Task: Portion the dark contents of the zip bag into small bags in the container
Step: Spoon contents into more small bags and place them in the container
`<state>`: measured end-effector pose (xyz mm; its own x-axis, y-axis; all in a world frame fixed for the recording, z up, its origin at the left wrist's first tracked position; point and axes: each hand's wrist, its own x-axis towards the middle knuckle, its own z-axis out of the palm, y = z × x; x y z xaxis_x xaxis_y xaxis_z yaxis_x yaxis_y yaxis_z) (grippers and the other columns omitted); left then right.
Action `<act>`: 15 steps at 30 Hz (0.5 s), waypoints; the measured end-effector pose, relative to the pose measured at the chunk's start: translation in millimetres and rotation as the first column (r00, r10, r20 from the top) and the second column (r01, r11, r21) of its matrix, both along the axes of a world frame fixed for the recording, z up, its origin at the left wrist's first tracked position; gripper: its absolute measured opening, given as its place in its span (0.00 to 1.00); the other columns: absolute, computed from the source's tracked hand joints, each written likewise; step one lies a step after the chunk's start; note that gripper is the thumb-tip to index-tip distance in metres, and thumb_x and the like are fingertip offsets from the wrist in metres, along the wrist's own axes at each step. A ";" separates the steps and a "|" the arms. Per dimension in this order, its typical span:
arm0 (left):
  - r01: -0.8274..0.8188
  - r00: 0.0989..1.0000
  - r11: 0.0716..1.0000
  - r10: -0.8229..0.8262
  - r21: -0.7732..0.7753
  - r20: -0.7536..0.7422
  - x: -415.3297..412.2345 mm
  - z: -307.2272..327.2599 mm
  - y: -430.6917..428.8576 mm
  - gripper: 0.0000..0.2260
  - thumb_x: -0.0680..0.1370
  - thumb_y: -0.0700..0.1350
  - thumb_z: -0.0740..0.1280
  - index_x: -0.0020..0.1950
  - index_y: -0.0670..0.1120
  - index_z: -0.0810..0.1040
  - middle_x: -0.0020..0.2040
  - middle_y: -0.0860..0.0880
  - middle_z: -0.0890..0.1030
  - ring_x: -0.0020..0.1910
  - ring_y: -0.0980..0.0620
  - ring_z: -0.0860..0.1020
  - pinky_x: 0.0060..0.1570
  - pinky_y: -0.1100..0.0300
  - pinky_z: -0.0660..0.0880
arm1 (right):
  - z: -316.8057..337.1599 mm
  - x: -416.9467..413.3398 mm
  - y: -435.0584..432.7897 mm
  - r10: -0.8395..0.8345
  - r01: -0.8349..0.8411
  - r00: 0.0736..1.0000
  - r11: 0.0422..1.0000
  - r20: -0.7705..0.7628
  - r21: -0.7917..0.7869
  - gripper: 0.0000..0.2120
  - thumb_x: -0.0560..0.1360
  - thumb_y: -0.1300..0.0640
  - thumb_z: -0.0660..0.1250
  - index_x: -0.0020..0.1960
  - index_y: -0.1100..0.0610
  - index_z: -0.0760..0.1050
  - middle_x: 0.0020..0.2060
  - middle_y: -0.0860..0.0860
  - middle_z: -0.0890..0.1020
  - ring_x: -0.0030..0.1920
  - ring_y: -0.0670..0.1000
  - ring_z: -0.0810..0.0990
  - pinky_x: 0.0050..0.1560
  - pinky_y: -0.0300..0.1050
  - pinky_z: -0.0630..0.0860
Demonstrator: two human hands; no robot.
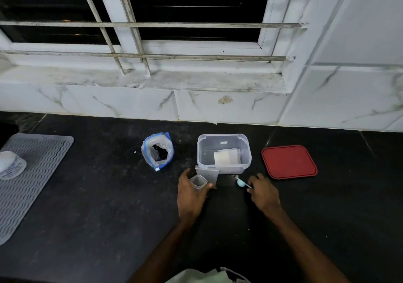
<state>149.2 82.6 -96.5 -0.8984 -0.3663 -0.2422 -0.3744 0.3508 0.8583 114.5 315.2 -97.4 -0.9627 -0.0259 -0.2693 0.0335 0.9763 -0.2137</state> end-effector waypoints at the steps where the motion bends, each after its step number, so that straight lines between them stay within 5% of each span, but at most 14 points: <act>1: 0.004 1.000 1.000 -0.004 -0.008 0.010 0.0 0.7 -1.4 0.45 0.63 0.57 0.79 0.74 0.54 0.60 0.71 0.54 0.68 0.67 0.55 0.71 0.65 0.50 0.74 | -0.6 -1.2 0.1 0.004 -0.004 1.000 1.000 -0.017 0.010 0.07 0.76 0.54 0.66 0.54 0.53 0.74 0.55 0.50 0.73 0.56 0.53 0.76 0.51 0.50 0.75; 9: 0.068 0.996 0.997 -0.069 0.035 0.051 3.3 0.5 -17.3 0.50 0.61 0.56 0.81 0.76 0.57 0.56 0.75 0.55 0.65 0.73 0.54 0.66 0.70 0.47 0.69 | 17.1 0.7 8.1 -0.173 0.140 0.973 0.968 -0.155 -0.207 0.01 0.76 0.53 0.67 0.47 0.50 0.77 0.41 0.49 0.82 0.44 0.54 0.81 0.40 0.45 0.71; 15: 0.041 0.992 0.999 -0.037 0.030 -0.117 15.2 14.7 -43.1 0.36 0.72 0.60 0.71 0.76 0.53 0.60 0.74 0.54 0.68 0.70 0.56 0.68 0.69 0.55 0.68 | 35.1 13.1 25.4 -0.530 0.365 0.829 0.754 -0.177 -0.546 0.08 0.80 0.60 0.62 0.53 0.57 0.79 0.37 0.50 0.80 0.43 0.56 0.80 0.44 0.47 0.71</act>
